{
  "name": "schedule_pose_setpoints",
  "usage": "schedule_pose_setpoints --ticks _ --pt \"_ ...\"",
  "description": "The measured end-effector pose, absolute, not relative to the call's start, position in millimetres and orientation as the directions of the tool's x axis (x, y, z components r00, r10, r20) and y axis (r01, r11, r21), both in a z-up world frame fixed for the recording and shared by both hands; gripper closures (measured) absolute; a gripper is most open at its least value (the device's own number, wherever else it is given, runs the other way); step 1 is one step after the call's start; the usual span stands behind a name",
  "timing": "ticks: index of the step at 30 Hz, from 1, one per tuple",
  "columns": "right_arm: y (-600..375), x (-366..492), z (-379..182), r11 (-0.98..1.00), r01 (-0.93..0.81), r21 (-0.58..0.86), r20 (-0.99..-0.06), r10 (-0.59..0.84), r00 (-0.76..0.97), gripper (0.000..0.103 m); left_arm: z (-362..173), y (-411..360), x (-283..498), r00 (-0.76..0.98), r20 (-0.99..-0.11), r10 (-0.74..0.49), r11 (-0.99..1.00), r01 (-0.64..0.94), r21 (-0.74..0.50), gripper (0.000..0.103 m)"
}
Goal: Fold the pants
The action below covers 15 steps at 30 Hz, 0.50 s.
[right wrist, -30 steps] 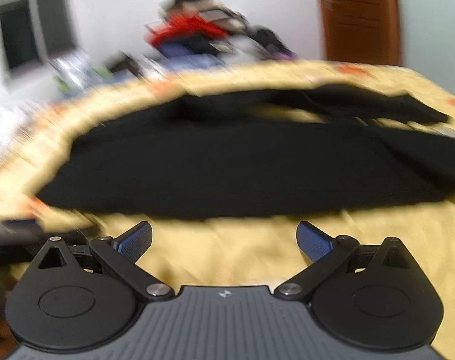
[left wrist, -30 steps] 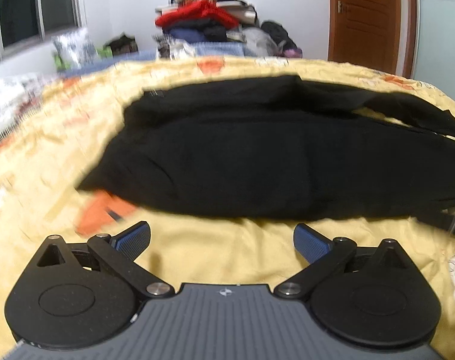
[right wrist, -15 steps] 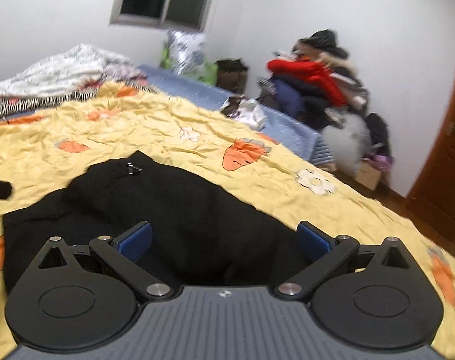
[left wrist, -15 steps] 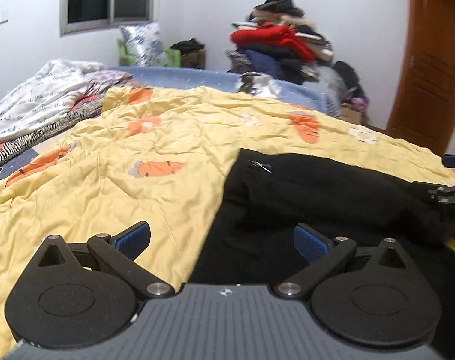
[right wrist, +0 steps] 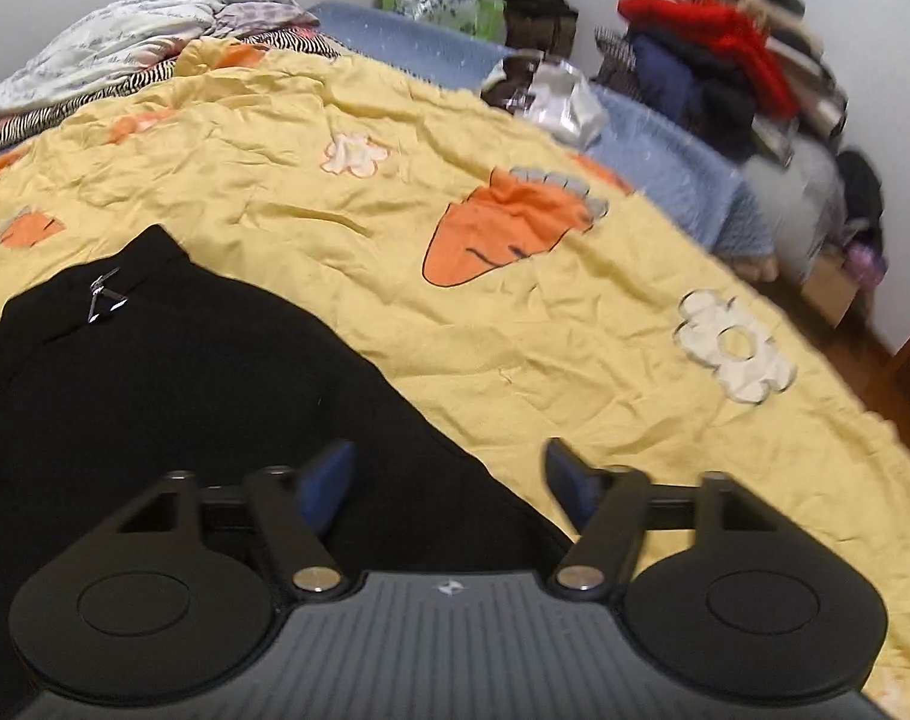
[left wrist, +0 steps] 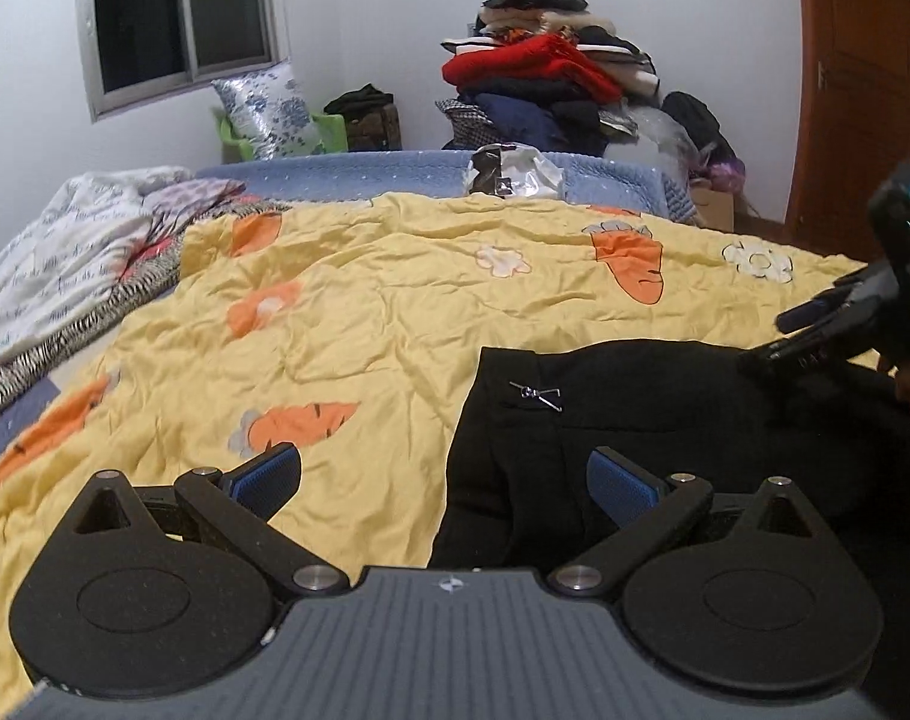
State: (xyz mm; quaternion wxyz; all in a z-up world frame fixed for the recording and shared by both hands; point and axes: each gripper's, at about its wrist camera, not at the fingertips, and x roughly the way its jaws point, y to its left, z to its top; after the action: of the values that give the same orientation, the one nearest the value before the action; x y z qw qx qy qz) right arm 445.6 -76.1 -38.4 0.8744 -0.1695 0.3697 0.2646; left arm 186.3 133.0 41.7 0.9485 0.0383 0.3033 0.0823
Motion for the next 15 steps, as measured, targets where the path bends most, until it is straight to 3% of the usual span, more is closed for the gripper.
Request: schedule_pose_setpoints --ticks 4,7,11,13,15 --pt "-68.5 458.0 -47.6 0.782 -0.619 -0.071 -0.755 0.364 0.546 0.040 40.6 134.5 197.5 0.803 -0.571 0.172 0.985 -0.128 0.118 0.000" --pt "-61.7 464.5 -54.4 0.757 -0.653 -0.015 -0.783 0.397 0.478 0.054 41.0 137.3 207.2 0.802 -0.577 0.157 0.988 -0.123 0.098 0.000" --pt "-59.9 465.3 -52.1 0.735 -0.678 0.035 -0.787 0.438 0.435 0.083 43.8 141.2 232.7 0.793 -0.593 0.137 0.990 -0.124 0.063 0.000" --pt "-53.6 455.8 -49.5 0.710 -0.704 -0.024 -0.786 0.421 0.452 0.095 46.6 143.0 250.9 0.773 -0.624 0.111 0.992 -0.123 0.025 0.000" --pt "-43.2 436.2 -45.9 0.682 -0.714 -0.159 -0.773 0.364 0.520 0.097 47.7 146.1 270.5 0.758 -0.651 0.035 0.994 -0.094 -0.056 0.000"
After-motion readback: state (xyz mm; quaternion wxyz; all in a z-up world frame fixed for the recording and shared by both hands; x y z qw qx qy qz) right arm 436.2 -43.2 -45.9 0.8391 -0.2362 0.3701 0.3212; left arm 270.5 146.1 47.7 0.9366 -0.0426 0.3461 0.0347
